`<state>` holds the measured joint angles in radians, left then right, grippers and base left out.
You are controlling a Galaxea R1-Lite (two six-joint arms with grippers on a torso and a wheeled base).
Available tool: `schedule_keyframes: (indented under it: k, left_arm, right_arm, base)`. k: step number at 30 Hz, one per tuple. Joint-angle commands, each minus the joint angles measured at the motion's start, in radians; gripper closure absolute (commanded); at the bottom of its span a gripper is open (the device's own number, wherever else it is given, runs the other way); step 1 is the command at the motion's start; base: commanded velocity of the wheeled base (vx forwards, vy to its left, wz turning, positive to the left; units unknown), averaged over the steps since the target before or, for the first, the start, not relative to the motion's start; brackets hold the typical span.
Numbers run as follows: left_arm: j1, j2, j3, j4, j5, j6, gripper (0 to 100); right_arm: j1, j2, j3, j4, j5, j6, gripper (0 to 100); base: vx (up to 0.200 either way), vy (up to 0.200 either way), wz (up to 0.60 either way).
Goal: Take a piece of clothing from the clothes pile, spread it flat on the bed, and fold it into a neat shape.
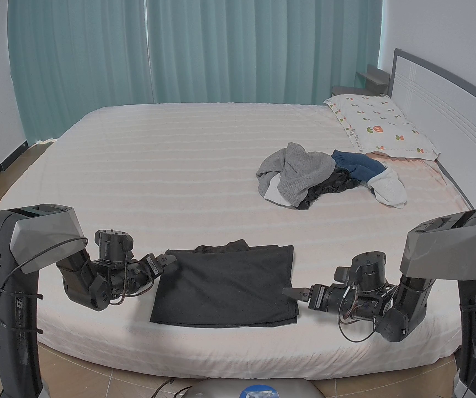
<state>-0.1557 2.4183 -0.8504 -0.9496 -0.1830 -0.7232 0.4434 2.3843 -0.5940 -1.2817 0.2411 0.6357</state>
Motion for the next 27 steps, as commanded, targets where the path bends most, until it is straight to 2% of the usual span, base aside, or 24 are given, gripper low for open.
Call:
schedule_keyframes:
  k: [1, 6, 17, 27]
  left_arm:
    - [0.010, -0.028, 0.071, -0.008, -0.035, 0.077, 0]
    - [0.008, -0.019, 0.057, -0.025, -0.044, 0.099, 0]
    - [-0.024, 0.008, 0.044, -0.051, -0.036, 0.102, 0]
    - [-0.034, 0.012, 0.045, -0.064, -0.035, 0.102, 0]
  right_arm:
    - [-0.080, -0.002, -0.052, 0.005, 0.007, 0.015, 0]
    - [-0.111, 0.026, -0.109, 0.013, 0.011, 0.102, 0]
    - [-0.147, 0.069, -0.171, 0.010, 0.009, 0.130, 0]
    - [-0.160, 0.081, -0.176, 0.010, 0.037, 0.142, 0]
  base:
    - [0.000, 0.000, 0.00]
    - [0.000, 0.000, 0.00]
    - [0.000, 0.000, 0.00]
    - [0.000, 0.000, 0.00]
